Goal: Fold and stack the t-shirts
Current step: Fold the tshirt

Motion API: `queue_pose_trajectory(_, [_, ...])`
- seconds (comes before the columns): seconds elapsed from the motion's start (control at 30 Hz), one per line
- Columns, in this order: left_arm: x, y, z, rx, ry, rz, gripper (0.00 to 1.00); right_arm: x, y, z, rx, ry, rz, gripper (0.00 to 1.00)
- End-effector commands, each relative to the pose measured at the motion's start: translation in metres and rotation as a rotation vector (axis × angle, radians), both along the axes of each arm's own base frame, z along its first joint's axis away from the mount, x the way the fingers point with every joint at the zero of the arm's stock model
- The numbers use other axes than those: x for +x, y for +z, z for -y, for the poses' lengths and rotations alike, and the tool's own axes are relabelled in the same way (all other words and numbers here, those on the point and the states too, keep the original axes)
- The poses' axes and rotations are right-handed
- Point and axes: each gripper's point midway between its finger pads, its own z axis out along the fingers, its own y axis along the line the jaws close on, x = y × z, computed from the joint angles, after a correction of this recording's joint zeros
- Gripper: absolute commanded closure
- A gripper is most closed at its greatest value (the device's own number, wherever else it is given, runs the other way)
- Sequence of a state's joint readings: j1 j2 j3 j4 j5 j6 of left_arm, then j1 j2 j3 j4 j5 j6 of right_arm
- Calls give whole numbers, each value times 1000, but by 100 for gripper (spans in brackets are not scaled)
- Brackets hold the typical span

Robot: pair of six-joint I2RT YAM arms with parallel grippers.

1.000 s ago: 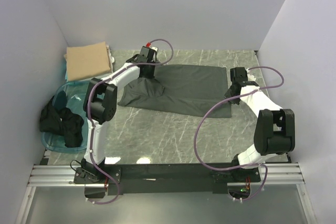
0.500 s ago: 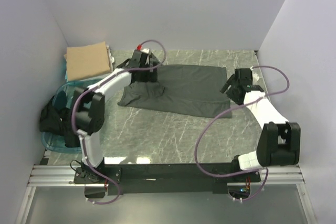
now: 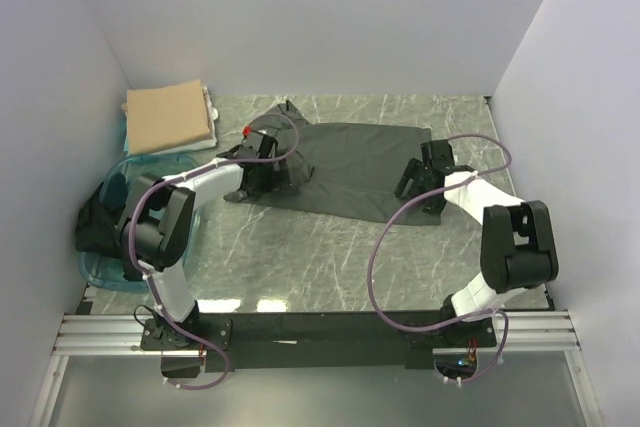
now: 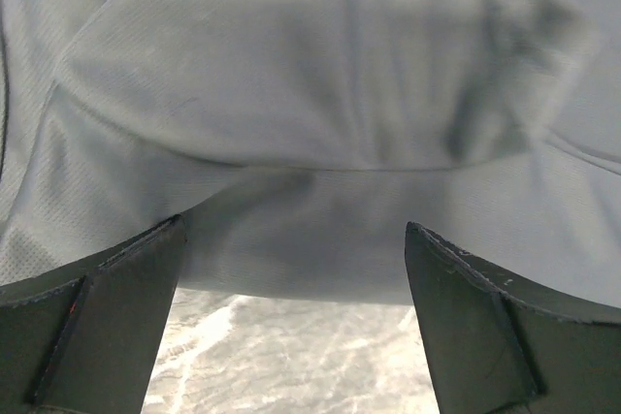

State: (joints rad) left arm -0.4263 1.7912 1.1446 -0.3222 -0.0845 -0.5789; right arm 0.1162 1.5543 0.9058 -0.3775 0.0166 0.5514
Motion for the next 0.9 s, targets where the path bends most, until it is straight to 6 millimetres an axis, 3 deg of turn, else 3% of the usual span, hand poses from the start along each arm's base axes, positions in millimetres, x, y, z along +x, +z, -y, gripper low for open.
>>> queue_pose_trajectory(0.0, [1, -11, -18, 41, 111, -13, 1, 6, -6, 10, -57, -14, -8, 12])
queue_pose_trajectory(0.17, [-8, -15, -64, 142, 269, -48, 0, -6, -19, 21, -112, -42, -72, 12])
queue_pose_trajectory(0.33, [-16, -35, -89, 146, 342, -126, 1, -17, -24, 21, -111, -32, -78, 12])
queue_pose_trajectory(0.47, [-30, -55, -86, 134, 349, -238, 1, -23, -28, 25, -125, -37, -105, 12])
queue_pose_trajectory(0.6, [-51, -46, -91, 124, 400, -257, 1, -30, -30, 22, -110, -38, -121, 12])
queue_pose_trajectory(0.73, [-75, -40, -95, 115, 430, -282, 1, -50, -30, 19, -83, -35, -146, 12])
queue_pose_trajectory(0.87, [-106, -49, -90, 82, 422, -345, 1, -81, -38, 21, -69, -60, -201, 12])
